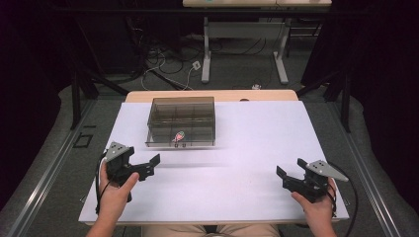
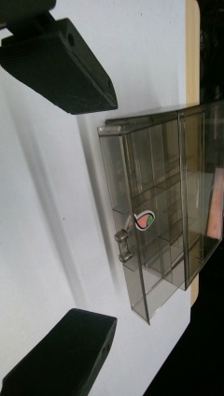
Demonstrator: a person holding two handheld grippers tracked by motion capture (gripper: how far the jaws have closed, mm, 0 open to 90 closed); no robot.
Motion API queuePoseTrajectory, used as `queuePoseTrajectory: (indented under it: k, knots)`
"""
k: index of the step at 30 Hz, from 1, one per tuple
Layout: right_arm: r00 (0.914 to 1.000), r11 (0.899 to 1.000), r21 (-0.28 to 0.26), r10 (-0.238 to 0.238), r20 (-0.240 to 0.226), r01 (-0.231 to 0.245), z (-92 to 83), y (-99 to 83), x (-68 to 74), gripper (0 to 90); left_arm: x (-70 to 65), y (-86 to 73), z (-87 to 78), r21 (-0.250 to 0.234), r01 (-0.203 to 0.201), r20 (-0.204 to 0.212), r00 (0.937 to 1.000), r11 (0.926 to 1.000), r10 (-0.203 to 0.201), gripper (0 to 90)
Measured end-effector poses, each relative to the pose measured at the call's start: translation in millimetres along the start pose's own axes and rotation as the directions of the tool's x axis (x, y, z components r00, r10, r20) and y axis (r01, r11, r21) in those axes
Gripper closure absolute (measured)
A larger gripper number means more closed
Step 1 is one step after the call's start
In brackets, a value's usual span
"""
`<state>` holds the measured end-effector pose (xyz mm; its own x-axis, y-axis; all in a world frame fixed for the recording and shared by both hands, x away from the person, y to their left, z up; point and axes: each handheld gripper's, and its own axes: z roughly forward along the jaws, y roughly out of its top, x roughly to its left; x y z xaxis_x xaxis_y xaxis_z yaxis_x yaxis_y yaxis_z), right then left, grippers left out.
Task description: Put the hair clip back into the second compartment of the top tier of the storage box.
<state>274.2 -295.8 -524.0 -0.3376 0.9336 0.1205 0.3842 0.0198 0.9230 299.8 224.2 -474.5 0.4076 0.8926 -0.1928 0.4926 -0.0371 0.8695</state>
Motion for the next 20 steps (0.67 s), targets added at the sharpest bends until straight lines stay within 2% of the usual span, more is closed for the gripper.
queuePoseTrajectory:
  k: [7,9,11,15,20]
  knots:
    - [1.0000,1.000,0.011,-0.003,0.003,0.003,-0.1,-0.5,0.0,14.5,7.8,-10.9,-7.5,-0.024,-0.003,-0.014,0.9999,0.9997,0.002,0.5]
    - [1.0000,1.000,0.010,-0.003,0.004,0.003,0.0,-0.5,0.0,14.5,11.1,-16.1,-8.7,-0.038,0.014,-0.018,0.9997,0.9992,-0.014,0.5]
    - [1.0000,1.000,0.015,-0.002,0.001,0.002,0.1,-0.4,0.0,14.5,13.0,-19.5,-9.2,-0.045,0.013,-0.022,0.9997,0.9989,-0.014,0.5]
    - [1.0000,1.000,0.009,-0.002,-0.006,0.002,1.2,-0.9,-0.2,14.5,15.5,-25.8,-8.0,-0.040,0.017,-0.019,0.9997,0.9990,-0.018,0.5]
    - [1.0000,1.000,0.025,-0.001,-0.002,0.001,1.9,-2.4,-0.9,14.5,16.6,-29.2,-5.7,-0.031,0.008,-0.029,0.9995,0.9995,-0.009,0.5]
